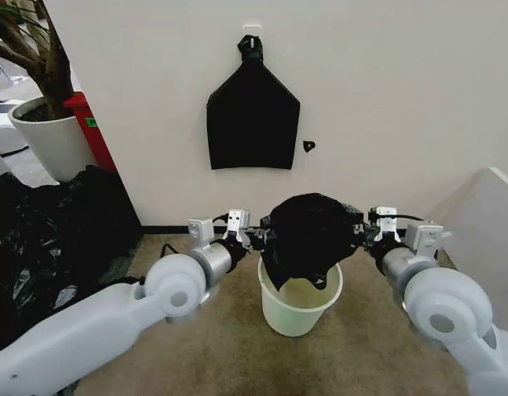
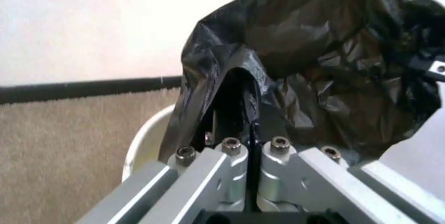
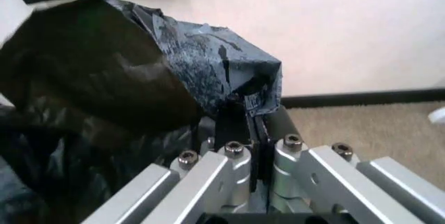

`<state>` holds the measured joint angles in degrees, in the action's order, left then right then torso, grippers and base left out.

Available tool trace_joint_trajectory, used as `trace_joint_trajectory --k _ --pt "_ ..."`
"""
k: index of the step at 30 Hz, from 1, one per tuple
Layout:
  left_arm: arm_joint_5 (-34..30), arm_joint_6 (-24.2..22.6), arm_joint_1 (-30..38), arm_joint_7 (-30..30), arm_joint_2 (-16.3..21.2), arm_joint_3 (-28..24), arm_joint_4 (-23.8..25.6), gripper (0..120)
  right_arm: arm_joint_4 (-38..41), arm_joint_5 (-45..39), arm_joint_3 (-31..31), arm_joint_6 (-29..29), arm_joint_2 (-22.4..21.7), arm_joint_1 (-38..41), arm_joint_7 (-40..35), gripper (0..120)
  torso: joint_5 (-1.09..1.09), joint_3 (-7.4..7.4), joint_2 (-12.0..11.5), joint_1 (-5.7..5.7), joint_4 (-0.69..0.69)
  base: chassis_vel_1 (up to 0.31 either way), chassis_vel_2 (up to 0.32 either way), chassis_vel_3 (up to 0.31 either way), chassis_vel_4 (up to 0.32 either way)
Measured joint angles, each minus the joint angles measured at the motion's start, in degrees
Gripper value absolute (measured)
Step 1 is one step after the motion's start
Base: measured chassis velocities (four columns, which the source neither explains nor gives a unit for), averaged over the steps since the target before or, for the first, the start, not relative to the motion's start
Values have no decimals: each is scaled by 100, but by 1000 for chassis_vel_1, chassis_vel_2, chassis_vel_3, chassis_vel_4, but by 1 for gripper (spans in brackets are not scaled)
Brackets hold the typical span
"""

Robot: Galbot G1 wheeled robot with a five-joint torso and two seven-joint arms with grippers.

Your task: Place the garbage bag over the trash bin.

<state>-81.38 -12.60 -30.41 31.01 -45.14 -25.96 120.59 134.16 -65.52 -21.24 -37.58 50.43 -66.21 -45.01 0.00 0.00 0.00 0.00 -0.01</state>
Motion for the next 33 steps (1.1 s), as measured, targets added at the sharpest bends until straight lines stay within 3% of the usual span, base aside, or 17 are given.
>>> trace_joint_trajectory --k 7,15,22,25,28,33 --pt "286 40 -275 96 -215 -206 -180 0 -74 224 44 -92 252 -406 182 0 0 0 0 0 0 0 0 0 0" --pt "374 60 -779 229 -81 46 46 0 7 236 -86 -146 203 -586 202 0 0 0 0 0 1 0 0 0 0" --pt "344 -1 -1846 143 742 1195 987 0 427 -357 -173 -314 -291 -396 -35 0 -2 0 -1 0 2 0 0 0 0" --pt "384 -29 -2256 30 883 1645 1080 0 333 -455 -94 -372 -285 -280 -33 0 -1 -1 0 0 1 0 0 0 0" --pt "587 -70 -2999 -155 966 2208 1043 0 -285 -628 121 -428 -173 -8 145 0 1 -1 -1 0 2 0 0 0 0" --pt "1046 -73 -3293 -409 844 2266 708 0 -1155 -600 197 -438 -83 214 621 0 1 1 -1 0 4 0 0 0 0"
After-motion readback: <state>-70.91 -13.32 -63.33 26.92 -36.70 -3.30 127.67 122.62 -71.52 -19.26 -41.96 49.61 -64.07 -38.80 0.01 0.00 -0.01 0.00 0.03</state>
